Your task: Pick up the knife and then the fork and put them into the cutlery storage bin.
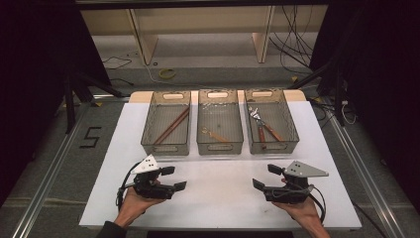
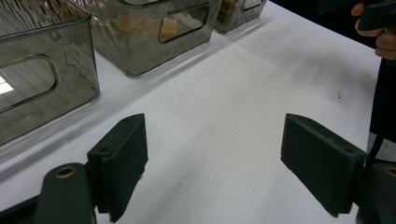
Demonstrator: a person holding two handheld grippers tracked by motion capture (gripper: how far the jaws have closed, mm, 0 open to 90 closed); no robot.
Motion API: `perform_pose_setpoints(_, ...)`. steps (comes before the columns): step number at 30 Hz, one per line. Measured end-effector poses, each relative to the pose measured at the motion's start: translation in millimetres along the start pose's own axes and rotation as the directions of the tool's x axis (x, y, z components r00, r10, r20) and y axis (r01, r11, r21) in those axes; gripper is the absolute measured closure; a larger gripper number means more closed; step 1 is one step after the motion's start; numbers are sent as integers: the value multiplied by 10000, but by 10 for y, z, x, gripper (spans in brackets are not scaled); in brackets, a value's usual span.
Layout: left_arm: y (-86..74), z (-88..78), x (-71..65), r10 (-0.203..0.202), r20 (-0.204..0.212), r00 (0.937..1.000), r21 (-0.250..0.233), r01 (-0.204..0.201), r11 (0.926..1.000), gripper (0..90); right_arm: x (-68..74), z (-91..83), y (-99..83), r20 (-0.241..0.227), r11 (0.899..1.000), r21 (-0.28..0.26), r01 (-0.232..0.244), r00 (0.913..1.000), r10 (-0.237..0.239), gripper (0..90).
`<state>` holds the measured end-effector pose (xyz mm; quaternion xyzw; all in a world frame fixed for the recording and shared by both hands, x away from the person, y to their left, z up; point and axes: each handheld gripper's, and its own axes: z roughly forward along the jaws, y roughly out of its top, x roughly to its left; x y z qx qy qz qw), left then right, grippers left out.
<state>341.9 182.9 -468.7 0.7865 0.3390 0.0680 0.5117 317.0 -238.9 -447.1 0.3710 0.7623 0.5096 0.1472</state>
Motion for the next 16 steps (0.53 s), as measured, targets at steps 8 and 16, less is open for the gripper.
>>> perform_pose_setpoints(8,-1,1,3,32,-46,10000,-18,-32,10000,221,10,-1,3,-9,10000,-27,51,10000,-51,212)
perform_pose_setpoints(16,-3,2,8,28,-58,10000,-4,-28,10000,220,4,1,4,-35,10000,-35,6,10000,-6,210)
